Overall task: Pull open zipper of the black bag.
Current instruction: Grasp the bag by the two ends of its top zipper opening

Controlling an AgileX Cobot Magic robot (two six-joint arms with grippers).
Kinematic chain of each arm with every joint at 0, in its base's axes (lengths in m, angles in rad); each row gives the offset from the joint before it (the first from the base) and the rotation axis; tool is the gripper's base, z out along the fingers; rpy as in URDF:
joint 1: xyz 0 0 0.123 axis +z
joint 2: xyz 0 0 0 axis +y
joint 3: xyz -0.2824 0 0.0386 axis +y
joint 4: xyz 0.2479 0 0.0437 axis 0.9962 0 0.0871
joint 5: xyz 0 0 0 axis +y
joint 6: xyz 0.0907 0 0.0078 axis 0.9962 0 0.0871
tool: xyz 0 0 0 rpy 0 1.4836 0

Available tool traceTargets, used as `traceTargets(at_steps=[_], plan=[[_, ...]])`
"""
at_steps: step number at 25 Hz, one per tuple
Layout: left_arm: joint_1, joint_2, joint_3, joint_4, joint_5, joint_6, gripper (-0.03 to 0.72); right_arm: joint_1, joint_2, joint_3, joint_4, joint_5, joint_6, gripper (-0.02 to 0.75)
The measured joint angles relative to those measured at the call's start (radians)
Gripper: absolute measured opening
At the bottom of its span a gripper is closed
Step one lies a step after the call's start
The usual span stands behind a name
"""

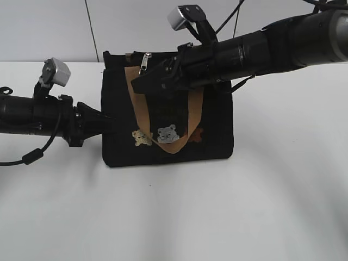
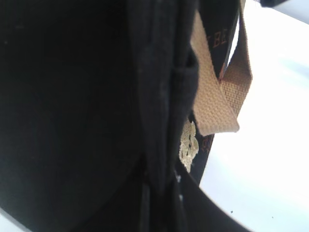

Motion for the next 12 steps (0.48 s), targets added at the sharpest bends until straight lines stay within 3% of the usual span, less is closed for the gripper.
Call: traceTargets(at_steps=[12], plan=[[0.0,0.0,0.0,0.0,0.0,0.0,0.027,0.0,0.0,0.0,-0.001,-0.014,-0.001,0.434]])
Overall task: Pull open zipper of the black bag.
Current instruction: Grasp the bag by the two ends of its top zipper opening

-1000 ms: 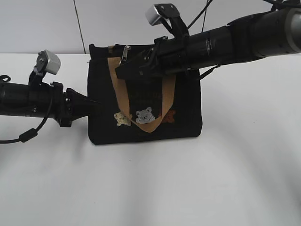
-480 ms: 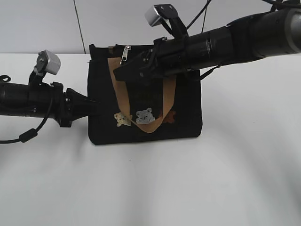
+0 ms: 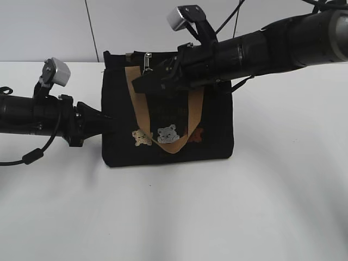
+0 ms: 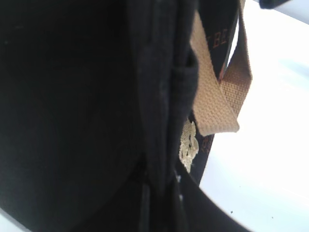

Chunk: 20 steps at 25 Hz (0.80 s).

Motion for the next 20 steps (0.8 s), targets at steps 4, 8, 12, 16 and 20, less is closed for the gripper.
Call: traceTargets(at_steps=[4,8,12,16,20], plan=[[0.0,0.0,0.0,-0.001,0.0,0.0,0.027,0.001,0.0,0.0,0.0,-0.043,-0.001,0.328],[0.0,0.0,-0.001,-0.002,0.0,0.0,0.027,0.001,0.0,0.0,0.0,-0.069,0.012,0.164],[0.0,0.0,-0.004,-0.002,0.003,0.0,0.027,0.007,-0.013,0.0,-0.003,-0.118,0.051,0.043],[0.0,0.0,-0.005,-0.003,0.004,-0.001,0.027,0.007,-0.043,0.0,-0.04,-0.181,0.089,-0.015],[0.0,0.0,-0.005,-0.003,0.005,-0.001,0.027,0.005,-0.067,0.0,-0.137,-0.203,0.166,-0.015]])
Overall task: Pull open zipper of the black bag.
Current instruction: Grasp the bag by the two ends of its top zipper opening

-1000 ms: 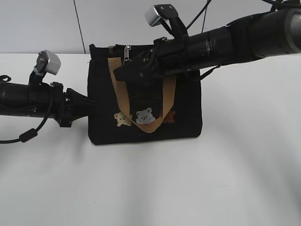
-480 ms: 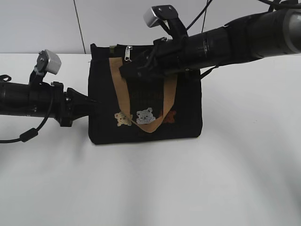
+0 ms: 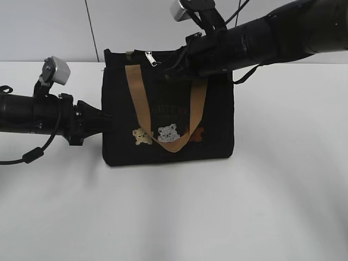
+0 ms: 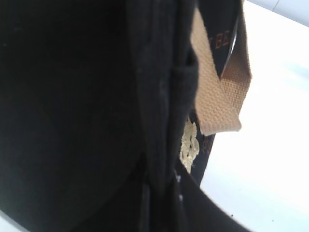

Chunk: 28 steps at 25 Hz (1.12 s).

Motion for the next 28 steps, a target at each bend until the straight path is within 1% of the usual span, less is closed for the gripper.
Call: traceTargets(at_steps=[5,8,11,16,19,24,28], plan=[[0.0,0.0,0.0,0.003,0.002,0.0,0.027,-0.002,-0.046,0.0,-0.134,-0.008,0.117,-0.015],[0.0,0.0,0.0,0.004,0.004,0.0,0.027,-0.017,-0.088,0.0,-0.201,-0.003,0.18,-0.015],[0.0,0.0,0.0,0.004,0.01,0.0,0.027,-0.045,-0.124,0.0,-0.219,0.023,0.21,-0.015],[-0.003,0.0,0.0,0.004,0.017,0.0,0.027,-0.112,-0.14,0.0,-0.243,0.077,0.246,-0.015],[-0.004,0.0,0.0,0.004,0.003,0.0,0.027,-0.168,-0.14,0.0,-0.311,0.08,0.302,-0.015],[-0.004,0.0,0.0,0.003,-0.008,0.0,0.027,-0.272,-0.14,0.0,-0.457,0.119,0.414,-0.015],[-0.005,0.0,0.0,0.003,-0.012,0.0,0.027,-0.328,-0.141,0.0,-0.501,0.147,0.45,-0.015]])
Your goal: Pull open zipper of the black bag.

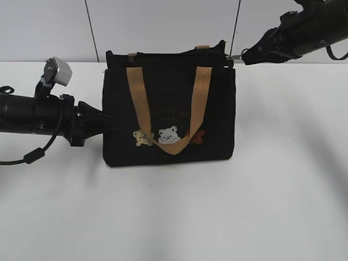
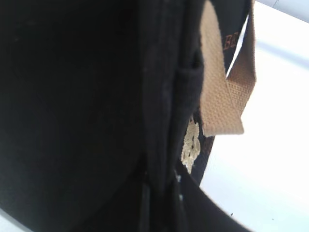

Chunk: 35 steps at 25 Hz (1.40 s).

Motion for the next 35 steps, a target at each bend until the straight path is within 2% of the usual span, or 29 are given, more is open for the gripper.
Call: traceTargets(at_steps=[9,11,13,17,19,22,29,33,35], plan=[[0.0,0.0,0.0,0.0,-0.003,-0.006,0.027,-0.036,0.0,0.0,-0.024,0.033,0.01,-0.015],[0.0,0.0,0.0,0.0,-0.012,-0.049,0.041,-0.035,-0.003,0.0,-0.024,0.056,0.01,0.015],[0.0,-0.003,0.0,0.0,-0.024,-0.141,0.102,-0.027,-0.016,0.0,-0.024,0.078,0.003,0.134],[0.0,-0.044,0.0,0.004,-0.081,-0.271,0.342,-0.025,-0.064,0.0,-0.031,0.135,-0.036,0.471],[0.0,-0.088,0.0,0.021,-0.115,-0.342,0.393,-0.025,-0.088,0.0,-0.035,0.164,-0.042,0.569],[0.0,-0.174,0.0,0.121,-0.178,-0.482,0.419,-0.013,-0.121,0.0,-0.073,0.206,-0.029,0.599],[-0.038,-0.396,0.0,0.506,-0.284,-0.901,0.424,0.126,-0.167,0.0,-0.339,0.264,0.208,0.6],[-0.063,-0.515,0.0,0.744,-0.264,-1.193,0.424,0.145,-0.197,0.034,-0.39,0.291,0.298,0.596],[-0.064,-0.578,0.002,0.823,-0.251,-1.292,0.424,0.145,-0.248,0.087,-0.401,0.282,0.313,0.596]])
